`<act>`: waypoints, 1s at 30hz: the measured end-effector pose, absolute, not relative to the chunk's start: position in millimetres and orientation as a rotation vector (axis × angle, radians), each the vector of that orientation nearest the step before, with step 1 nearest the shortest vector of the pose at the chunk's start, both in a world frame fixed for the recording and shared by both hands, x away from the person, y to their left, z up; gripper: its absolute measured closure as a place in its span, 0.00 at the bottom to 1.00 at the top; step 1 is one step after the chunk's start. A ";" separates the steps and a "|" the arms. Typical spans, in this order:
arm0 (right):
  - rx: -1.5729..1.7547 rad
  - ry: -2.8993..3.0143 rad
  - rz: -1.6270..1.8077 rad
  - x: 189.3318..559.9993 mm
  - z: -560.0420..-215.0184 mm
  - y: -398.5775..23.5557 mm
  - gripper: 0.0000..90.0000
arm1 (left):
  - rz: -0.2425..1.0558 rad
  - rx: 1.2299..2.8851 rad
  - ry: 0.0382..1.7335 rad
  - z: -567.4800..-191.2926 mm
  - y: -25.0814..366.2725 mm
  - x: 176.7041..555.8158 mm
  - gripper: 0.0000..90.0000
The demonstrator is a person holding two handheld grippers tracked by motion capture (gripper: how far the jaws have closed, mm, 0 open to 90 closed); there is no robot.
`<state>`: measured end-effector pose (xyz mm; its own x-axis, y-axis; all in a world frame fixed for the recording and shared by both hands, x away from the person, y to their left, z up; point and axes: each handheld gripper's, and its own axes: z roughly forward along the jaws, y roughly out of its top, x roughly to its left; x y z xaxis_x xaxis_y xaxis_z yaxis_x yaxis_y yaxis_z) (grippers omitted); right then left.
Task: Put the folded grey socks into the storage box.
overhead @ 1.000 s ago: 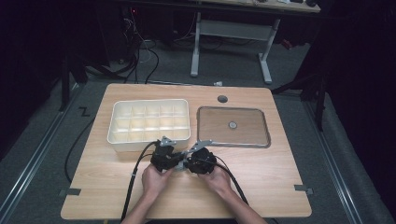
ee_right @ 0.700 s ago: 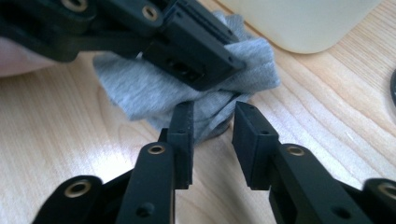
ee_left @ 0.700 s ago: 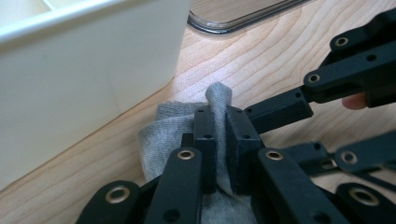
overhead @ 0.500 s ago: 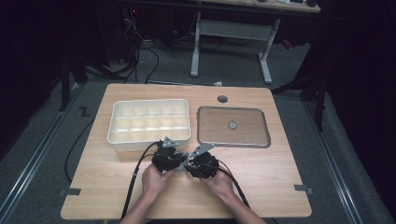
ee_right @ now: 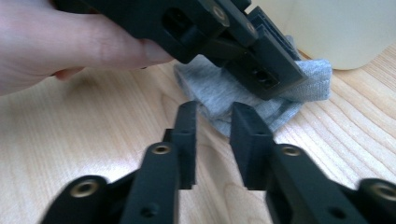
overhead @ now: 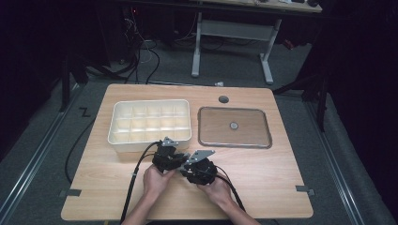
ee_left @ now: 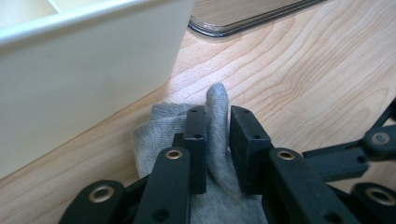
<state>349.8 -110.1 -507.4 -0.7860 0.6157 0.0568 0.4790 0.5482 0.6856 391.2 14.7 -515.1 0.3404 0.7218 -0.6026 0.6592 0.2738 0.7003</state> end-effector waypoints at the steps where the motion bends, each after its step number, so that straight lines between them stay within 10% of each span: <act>1: 0.927 2.593 1.055 350.3 -507.6 -110.0 0.86 | 0.058 1.422 1.354 -514.7 15.4 391.3 0.84; 13: 0.910 2.608 1.013 351.4 -512.6 -111.7 0.99 | 0.017 1.367 1.314 -505.0 23.8 385.1 0.66; 30: 0.898 2.640 0.990 353.1 -516.9 -110.7 0.97 | 0.111 1.315 1.394 -519.9 42.2 387.1 0.68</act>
